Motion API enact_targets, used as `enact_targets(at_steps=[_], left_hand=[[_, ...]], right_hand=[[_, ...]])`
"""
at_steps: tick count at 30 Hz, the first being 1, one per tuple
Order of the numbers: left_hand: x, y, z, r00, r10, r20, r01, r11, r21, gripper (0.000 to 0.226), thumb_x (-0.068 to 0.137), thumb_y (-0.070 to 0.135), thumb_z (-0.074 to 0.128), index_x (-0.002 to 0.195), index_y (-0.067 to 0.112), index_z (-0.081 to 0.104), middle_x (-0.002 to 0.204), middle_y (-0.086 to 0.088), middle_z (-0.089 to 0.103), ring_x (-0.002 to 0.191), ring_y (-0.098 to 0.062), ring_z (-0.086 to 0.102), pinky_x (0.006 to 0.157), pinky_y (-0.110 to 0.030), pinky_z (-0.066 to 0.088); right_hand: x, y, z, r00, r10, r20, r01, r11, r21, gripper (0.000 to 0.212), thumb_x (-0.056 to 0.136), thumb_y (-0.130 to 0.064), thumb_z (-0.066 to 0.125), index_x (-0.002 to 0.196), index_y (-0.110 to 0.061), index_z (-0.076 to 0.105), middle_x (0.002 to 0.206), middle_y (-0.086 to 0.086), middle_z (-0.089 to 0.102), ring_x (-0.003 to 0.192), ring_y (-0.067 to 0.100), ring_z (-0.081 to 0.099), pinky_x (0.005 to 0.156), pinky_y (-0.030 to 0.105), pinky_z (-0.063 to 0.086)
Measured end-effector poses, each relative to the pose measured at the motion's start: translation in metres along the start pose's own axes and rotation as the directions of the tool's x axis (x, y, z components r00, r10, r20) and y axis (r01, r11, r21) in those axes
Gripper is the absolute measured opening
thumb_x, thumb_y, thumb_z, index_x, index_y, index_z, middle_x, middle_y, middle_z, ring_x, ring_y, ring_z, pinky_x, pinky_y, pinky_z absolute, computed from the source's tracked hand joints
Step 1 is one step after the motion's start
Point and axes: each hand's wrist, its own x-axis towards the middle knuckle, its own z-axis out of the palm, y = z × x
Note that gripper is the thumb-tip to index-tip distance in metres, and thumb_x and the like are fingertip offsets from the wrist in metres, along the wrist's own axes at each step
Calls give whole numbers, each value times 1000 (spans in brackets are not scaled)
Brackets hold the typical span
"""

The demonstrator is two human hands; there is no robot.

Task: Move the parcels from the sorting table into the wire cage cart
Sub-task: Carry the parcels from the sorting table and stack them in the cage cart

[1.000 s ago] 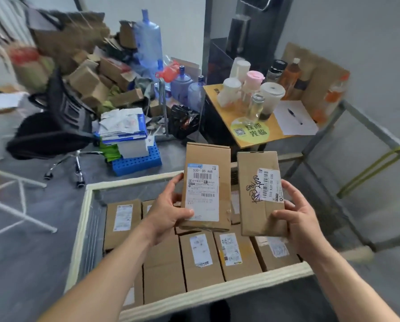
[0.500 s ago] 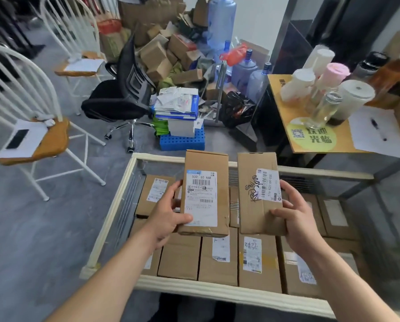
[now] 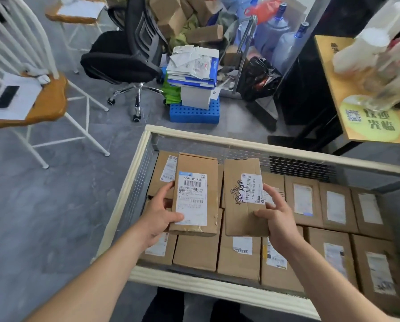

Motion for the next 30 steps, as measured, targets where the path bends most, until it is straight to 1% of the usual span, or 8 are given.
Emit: enact_targets(at_steps=[4,8,11,21,23,27,28,30], left_hand=[[37,-12,-34,999,-48,-18,48,999,19,97,81,-24,61,153,34,31,134,-13,61,111,-27,67,84,-42,60],[81,-28,-61,993,-103,-53,105,994,33,99,82,-24,61,156,32,26,126,-8,64,107,-25,67,80,-43,60],[116,-41,-75,989,-134,-62,138,989,51,100,82,-22,62,156,34,25,135,-9,62,108,-24,67,84,-49,60],[208,-68,-103,982,-138,-132,150,984,90,98,83,-21,62,155,34,27,140,-9,58,109,-23,66,75,-41,60],[224,-69,-106,982,-137,-131,151,983,103,98,83,-21,62,156,34,25,141,-7,57,109,-22,66,73,-39,60],[250,-75,-107,980,-117,-161,144,976,166,97,83,-20,62,156,33,27,144,-8,55,113,-25,64,89,-46,58],[254,-76,-107,977,-106,-184,142,971,191,95,83,-20,61,156,32,27,145,-9,54,115,-24,62,89,-44,58],[259,-78,-103,970,-79,-231,141,954,266,91,85,-18,58,157,28,26,145,-8,53,116,-22,59,78,-33,55]], right_hand=[[36,22,41,997,81,-22,-81,996,-25,70,88,10,55,125,-49,57,124,7,63,111,33,57,91,50,50],[74,38,74,991,128,-40,-130,990,-55,69,91,12,53,134,-42,54,112,-1,59,99,23,55,84,42,49],[106,54,96,988,141,-66,-147,984,-101,67,94,11,46,135,-41,52,110,-7,58,99,19,56,78,36,50],[195,92,148,986,142,-92,-154,978,-143,71,91,7,44,142,-42,48,129,-1,63,107,18,60,74,32,53],[209,95,154,983,150,-106,-163,978,-130,70,91,9,44,144,-38,48,119,-4,65,98,13,60,69,28,51],[226,98,164,985,141,-98,-151,983,-108,69,92,10,52,146,-32,47,99,-11,65,85,8,61,53,15,48],[229,99,166,986,138,-98,-148,983,-110,68,93,9,52,147,-32,46,100,-10,67,85,8,62,52,15,49],[236,104,170,984,145,-103,-158,978,-133,67,96,6,51,149,-33,43,114,-3,69,95,13,65,69,22,57]])
